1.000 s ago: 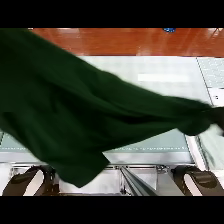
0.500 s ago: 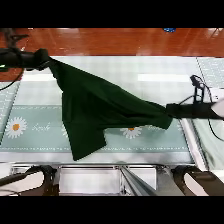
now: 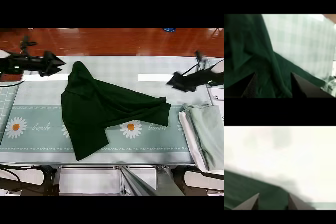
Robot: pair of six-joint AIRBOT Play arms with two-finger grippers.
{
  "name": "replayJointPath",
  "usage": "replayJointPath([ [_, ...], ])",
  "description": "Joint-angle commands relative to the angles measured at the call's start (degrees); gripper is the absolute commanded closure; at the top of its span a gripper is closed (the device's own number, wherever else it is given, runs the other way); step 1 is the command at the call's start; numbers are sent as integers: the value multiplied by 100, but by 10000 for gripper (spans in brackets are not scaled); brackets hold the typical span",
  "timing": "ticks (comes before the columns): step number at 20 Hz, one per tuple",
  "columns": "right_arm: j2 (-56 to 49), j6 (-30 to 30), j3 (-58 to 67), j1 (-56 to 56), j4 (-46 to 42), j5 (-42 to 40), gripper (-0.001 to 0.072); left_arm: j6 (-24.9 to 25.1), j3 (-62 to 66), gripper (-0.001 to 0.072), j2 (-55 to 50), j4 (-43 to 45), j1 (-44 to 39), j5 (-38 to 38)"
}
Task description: Fold the shirts.
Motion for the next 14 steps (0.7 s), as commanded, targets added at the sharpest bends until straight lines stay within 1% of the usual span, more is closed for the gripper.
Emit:
replayJointPath([
  [1,323,-28,592,-949,-407,1130,306,-66,-9,202,372,461,793,-1311],
  [2,560,-26,372,-1187,-739,1272,307,20,-284,202,658,861,957,-1532],
  [3,844,-24,-35,-1425,-1005,1290,307,59,-717,202,984,1261,1078,-1545],
  [4,1134,-22,-553,-1617,-1047,1191,307,57,-1338,202,1357,1545,1196,-1388],
  [5,1462,-28,-1233,-1779,-898,1010,307,57,-2020,202,1703,1576,1303,-1220],
  [6,1810,-116,-1947,-1856,-540,887,307,66,-2791,202,2050,1513,1386,-1049],
  [7,2118,-544,-2553,-1851,-116,811,307,282,-3432,202,2328,1471,1421,-986],
  [8,2396,-809,-3064,-1834,190,785,307,581,-4004,202,2575,1475,1453,-962],
  [10,2874,-820,-3862,-1834,463,579,307,570,-4833,202,2850,1276,1517,-673],
  [12,3021,-822,-4238,-1834,501,577,307,573,-5333,202,2820,855,1484,-389],
  [14,3018,-820,-4439,-1834,503,546,307,527,-5567,202,2693,811,1360,22],
])
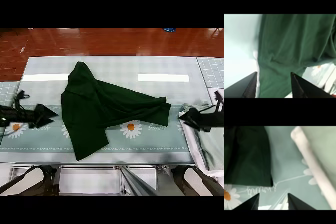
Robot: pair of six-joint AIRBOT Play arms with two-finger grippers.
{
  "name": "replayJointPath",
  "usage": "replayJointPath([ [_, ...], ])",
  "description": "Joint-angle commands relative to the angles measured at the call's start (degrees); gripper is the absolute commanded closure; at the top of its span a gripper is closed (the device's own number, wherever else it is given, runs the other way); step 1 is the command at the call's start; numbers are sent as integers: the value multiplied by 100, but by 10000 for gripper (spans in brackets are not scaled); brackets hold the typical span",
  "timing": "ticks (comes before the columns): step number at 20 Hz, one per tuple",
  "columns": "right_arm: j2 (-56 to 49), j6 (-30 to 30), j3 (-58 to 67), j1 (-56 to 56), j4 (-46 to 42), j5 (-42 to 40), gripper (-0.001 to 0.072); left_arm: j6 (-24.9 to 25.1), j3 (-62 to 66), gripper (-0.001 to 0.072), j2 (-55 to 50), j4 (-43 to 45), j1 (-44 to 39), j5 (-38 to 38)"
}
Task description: Fold the shirts.
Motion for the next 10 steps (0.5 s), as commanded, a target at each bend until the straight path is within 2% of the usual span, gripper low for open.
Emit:
replayJointPath([
  [1,240,-105,-645,-33,201,-96,307,44,-715,202,-26,-264,-151,680],
  [7,232,-105,-695,-33,205,-101,307,173,-627,215,-791,-1106,-1204,1513],
  [9,81,-96,-732,63,275,-146,307,444,-459,684,-997,-1121,-1394,1416],
  [10,-83,-79,-737,236,293,-210,307,479,-350,689,-1036,-1119,-1416,1355],
])
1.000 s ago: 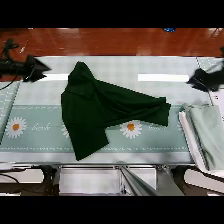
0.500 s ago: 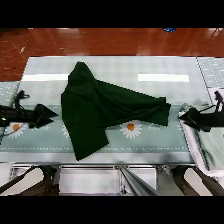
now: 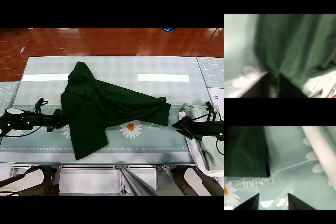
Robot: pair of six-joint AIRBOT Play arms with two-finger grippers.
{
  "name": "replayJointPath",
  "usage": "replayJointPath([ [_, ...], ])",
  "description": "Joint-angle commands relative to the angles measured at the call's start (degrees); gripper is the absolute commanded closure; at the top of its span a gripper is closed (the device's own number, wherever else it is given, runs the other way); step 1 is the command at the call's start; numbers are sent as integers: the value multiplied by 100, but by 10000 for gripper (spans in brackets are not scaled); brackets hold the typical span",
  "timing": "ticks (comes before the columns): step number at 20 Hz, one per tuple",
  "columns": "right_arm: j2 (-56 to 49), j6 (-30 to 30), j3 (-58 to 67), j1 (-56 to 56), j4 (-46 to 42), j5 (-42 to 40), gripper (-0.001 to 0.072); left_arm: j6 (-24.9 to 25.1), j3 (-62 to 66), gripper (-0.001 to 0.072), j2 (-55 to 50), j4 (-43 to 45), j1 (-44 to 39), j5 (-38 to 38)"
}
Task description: Fold the shirts.
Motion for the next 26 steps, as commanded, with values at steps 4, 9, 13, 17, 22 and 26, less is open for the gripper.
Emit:
replayJointPath([
  [4,-876,-15,33,929,756,-1012,307,278,455,689,-234,-210,-251,-184],
  [9,-2151,-2,752,1794,1355,-1731,325,278,474,689,-236,-210,-254,-190],
  [13,-2575,-267,1762,2308,1438,-1281,683,278,793,689,-212,-234,-203,-452],
  [17,-1897,-192,3668,2258,1220,-702,684,275,2243,690,374,-966,24,-896],
  [22,-1270,212,6800,2216,201,149,684,247,5320,689,1130,-2035,374,-879],
  [26,-638,321,8131,2216,-199,612,684,-48,7632,689,1438,-2026,804,-879],
])
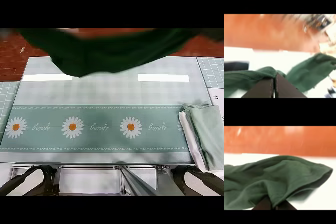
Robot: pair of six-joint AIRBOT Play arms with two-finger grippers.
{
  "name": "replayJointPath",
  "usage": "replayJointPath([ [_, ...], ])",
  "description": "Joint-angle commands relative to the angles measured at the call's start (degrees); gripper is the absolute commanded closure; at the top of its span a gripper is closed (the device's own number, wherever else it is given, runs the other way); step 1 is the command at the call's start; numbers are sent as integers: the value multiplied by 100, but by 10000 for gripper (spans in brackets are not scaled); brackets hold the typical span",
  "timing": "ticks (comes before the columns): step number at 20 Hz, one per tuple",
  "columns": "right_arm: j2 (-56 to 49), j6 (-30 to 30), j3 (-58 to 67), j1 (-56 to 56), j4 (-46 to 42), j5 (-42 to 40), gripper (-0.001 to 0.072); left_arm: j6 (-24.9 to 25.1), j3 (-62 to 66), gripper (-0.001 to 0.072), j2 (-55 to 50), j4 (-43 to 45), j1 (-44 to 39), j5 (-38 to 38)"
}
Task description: Fold the shirts.
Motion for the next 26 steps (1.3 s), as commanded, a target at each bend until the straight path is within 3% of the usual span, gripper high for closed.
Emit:
replayJointPath([
  [1,669,118,1054,2,-490,509,684,-254,1937,690,326,-173,461,42],
  [6,1790,229,1054,2,-1126,1263,683,-487,2736,690,1069,70,1443,96],
  [9,2391,402,1054,2,-1523,1543,683,-708,2736,689,1537,1102,1270,76],
  [11,2699,549,1051,2,-1751,1985,683,-857,2739,689,1803,2004,719,83],
  [14,3077,706,909,2,-1808,2457,683,-1128,2736,690,2133,3668,-804,-66],
  [18,3394,951,151,2,-1766,2750,683,-1843,2610,689,2284,6186,-2566,-1001],
  [23,3416,822,-1845,2,-1064,2015,684,-2470,610,689,2203,7827,-2879,-1233],
  [26,3067,621,-3220,4,-732,1121,683,-2793,-890,689,1812,7971,-2664,-177],
])
